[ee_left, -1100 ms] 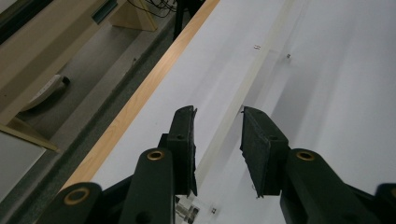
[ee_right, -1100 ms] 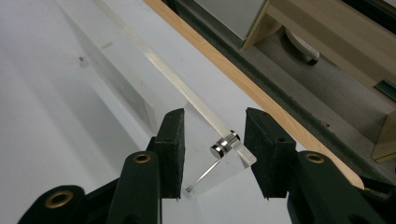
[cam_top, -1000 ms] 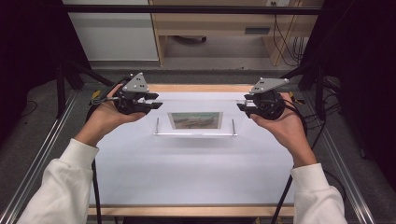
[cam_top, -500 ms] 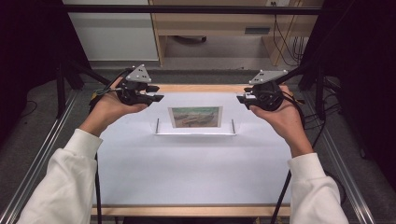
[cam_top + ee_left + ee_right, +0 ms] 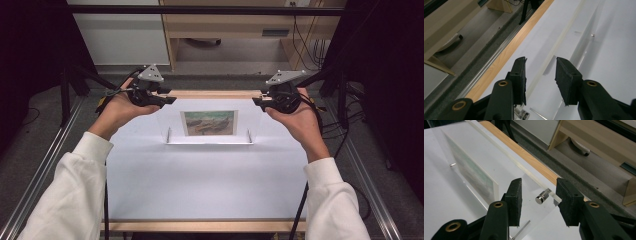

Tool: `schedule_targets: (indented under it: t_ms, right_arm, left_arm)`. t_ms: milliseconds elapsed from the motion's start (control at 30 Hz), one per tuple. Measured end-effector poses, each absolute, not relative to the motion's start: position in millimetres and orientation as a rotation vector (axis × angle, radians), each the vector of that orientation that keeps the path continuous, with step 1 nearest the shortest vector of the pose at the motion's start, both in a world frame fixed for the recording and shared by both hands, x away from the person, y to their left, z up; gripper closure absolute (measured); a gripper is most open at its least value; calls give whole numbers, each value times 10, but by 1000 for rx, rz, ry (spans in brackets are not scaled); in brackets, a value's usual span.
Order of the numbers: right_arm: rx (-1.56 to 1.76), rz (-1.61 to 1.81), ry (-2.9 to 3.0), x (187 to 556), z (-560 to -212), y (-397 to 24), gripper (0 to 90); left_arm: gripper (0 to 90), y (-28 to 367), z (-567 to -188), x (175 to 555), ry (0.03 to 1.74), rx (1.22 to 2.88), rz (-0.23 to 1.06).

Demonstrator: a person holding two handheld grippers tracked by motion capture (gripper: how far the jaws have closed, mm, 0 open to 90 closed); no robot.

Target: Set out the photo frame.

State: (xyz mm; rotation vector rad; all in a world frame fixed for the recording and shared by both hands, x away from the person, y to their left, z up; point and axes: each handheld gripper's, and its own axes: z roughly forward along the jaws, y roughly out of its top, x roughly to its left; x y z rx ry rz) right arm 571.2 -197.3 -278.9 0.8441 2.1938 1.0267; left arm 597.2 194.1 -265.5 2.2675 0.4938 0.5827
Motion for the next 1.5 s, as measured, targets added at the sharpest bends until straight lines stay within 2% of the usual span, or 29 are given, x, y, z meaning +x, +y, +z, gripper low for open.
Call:
schedule_targets:
  t_ms: [933, 1133, 1367, 1500]
  right_arm:
    - [873, 1052, 2166, 5930, -2822, -1973, 563]
    - [856, 1054, 2159, 5952, -2835, -1982, 571]
    - [856, 1051, 2159, 6018, -2843, -1983, 567]
    - [860, 1051, 2160, 6055, -2847, -1979, 562]
  left_arm:
    - [565, 1939, -2687, 6181, 551, 2224, 579]
    - [355, 1973, -2622, 6095, 585, 2068, 629]
    - [226, 2122, -2631, 5870, 672, 1968, 693]
    - [179, 2217, -2706, 5724, 730, 1941, 675]
